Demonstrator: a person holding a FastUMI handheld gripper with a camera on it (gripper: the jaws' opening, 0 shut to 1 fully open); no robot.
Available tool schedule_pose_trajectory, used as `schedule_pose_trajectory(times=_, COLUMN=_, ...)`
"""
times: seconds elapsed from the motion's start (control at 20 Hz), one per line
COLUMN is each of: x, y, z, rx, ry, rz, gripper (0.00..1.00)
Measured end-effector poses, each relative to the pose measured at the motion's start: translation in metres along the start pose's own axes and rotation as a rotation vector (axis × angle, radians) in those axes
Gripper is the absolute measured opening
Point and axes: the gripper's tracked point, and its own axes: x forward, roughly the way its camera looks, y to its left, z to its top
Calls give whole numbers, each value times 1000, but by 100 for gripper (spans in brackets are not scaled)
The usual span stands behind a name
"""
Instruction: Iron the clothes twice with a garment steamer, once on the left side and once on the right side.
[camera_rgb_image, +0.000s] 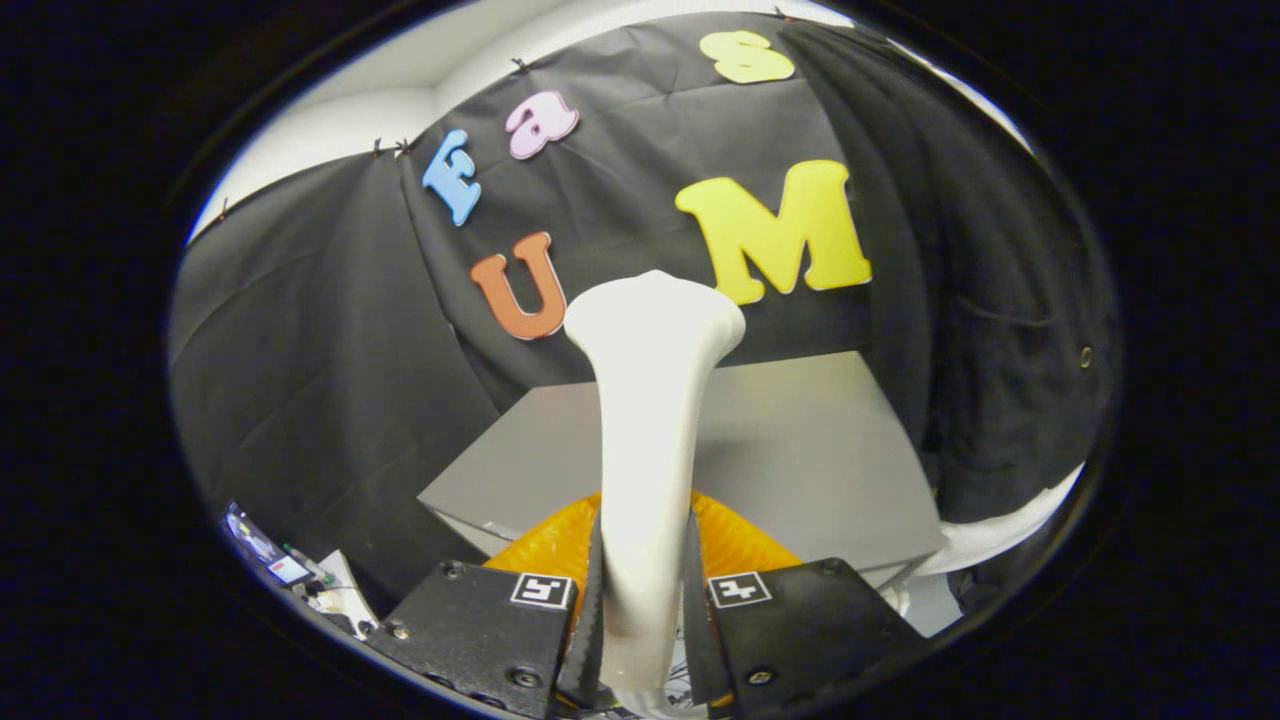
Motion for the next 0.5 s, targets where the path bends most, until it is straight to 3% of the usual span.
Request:
schedule_pose_trajectory(times=0.25, x=-78, y=-64, z=9, rx=-17, ry=-126, rz=-132, gripper=36)
schedule_pose_trajectory(times=0.5, x=-148, y=-100, z=74, rx=10, ry=-362, rz=-200, gripper=36)
